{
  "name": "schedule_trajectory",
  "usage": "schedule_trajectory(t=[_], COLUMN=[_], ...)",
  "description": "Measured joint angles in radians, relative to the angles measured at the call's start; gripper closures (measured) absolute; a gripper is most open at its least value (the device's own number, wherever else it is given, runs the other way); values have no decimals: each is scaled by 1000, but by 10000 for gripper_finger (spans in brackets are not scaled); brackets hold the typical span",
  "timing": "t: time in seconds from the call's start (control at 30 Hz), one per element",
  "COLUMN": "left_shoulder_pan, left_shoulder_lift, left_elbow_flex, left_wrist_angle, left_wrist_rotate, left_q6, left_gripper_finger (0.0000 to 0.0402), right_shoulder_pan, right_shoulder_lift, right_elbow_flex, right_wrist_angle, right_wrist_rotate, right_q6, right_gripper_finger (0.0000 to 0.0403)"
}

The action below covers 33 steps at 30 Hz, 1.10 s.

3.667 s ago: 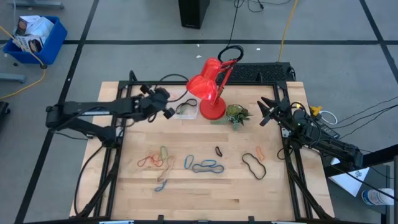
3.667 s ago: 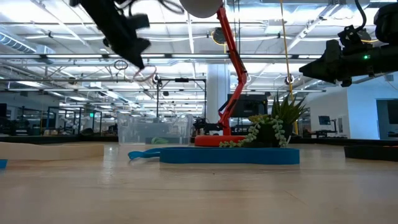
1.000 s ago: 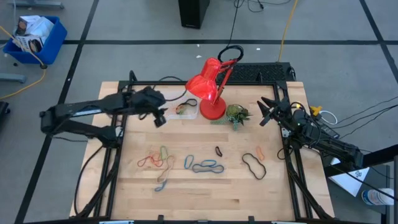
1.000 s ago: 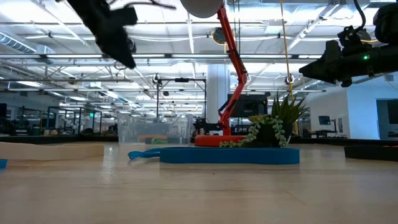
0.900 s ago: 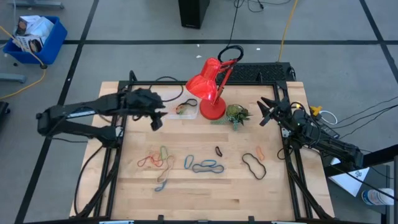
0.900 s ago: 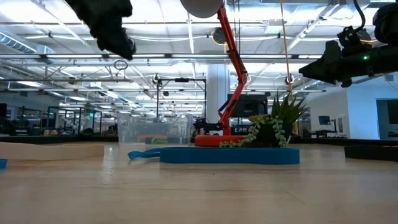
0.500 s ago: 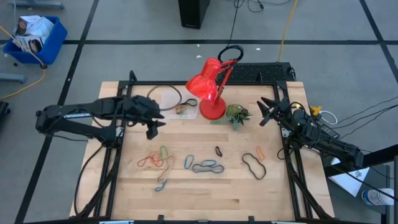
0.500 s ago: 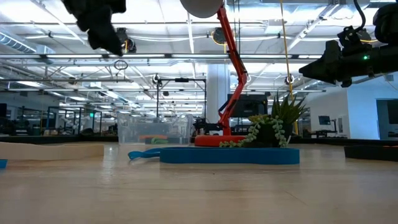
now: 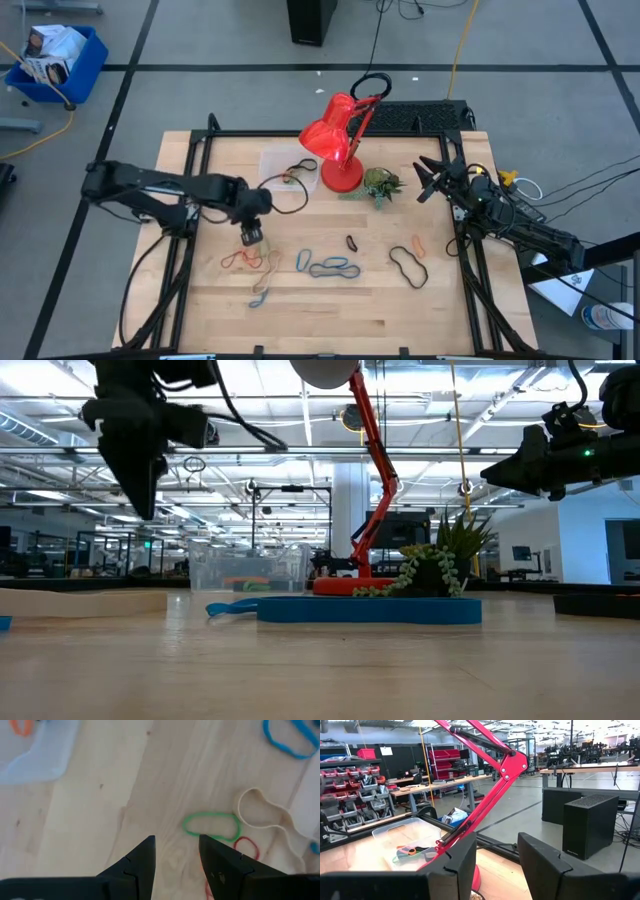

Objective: Pick and place rubber bands into bin
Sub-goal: Put the green rubber band into the transparent bin

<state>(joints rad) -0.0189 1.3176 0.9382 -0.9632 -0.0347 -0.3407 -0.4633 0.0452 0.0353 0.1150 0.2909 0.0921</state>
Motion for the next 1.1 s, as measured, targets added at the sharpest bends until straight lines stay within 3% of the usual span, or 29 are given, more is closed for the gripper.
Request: schedule_trajectory(t=[0.6,0.8,1.1], left_shoulder_pan=[-40,-41,-41], left_shoulder_lift=[236,269,273], left_elbow_flex=[-2,-69,-160], left_wrist_angle=[64,214,253], left_wrist_rotate=[38,89,89], left_q6=[58,81,40], left_gripper_finger=[243,243,243], right_shoulder_pan=[0,0,0], right_shoulder_lift=[7,13,17], right_elbow_flex=[0,0,0], right_wrist_angle=[0,0,0], right_wrist_rotate=[0,0,0], right_q6=[0,0,0], right_gripper_finger=[261,261,261])
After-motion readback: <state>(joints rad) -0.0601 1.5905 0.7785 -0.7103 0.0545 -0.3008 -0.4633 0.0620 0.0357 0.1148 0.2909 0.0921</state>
